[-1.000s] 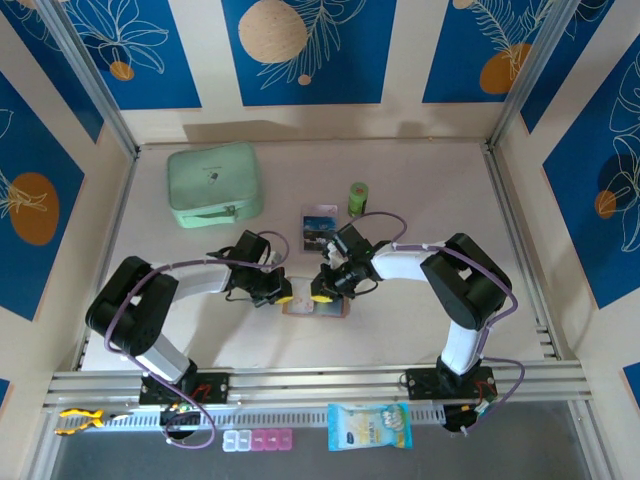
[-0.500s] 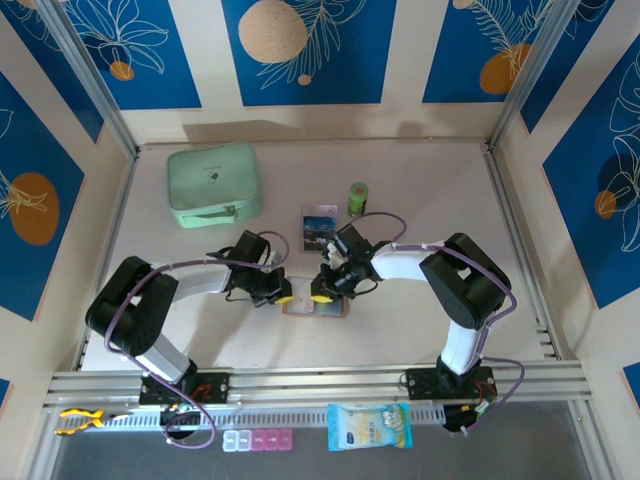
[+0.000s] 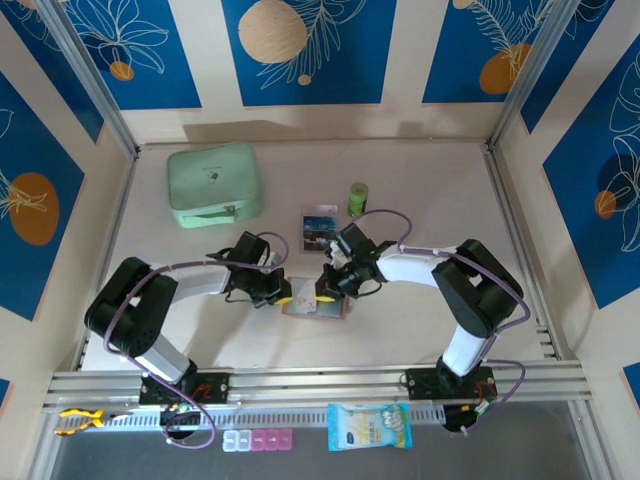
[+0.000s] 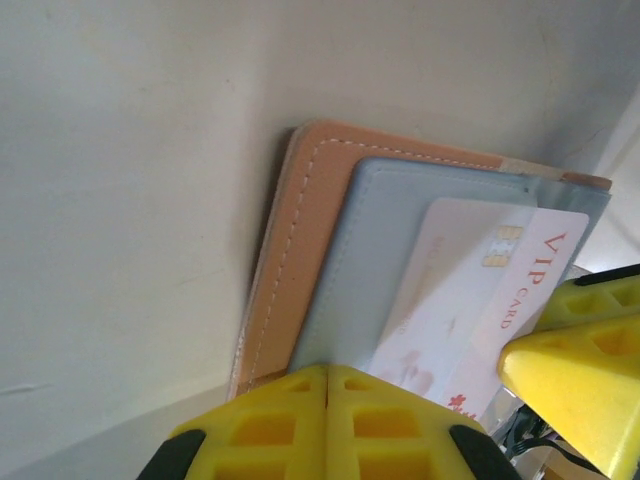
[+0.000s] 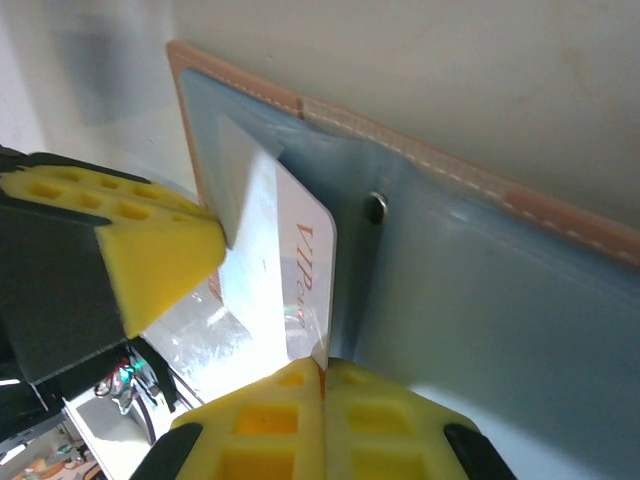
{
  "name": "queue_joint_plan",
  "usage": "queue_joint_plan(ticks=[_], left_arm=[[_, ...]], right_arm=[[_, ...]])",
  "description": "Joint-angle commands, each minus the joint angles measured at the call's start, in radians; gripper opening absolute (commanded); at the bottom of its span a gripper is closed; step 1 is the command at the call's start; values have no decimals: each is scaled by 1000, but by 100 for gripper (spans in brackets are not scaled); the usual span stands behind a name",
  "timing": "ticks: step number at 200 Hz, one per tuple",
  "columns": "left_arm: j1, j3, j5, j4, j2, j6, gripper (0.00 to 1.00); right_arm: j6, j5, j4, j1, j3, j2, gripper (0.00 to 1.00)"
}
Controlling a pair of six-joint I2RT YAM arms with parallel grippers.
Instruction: Take the credit cards out of the card holder
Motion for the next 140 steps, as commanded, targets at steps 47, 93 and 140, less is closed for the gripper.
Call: queue_joint_plan(ticks=[47, 93, 140], left_arm=[[-5, -51, -48, -35, -15, -17, 0], [-4, -78, -47, -11, -47, -45, 0], [-5, -86, -40, 2, -52, -54, 0]], right_arm=[[-109, 46, -255, -26, 53, -61, 2], [-123, 50, -321, -25, 79, -73, 2], [-114, 48, -324, -11, 113, -67, 2]])
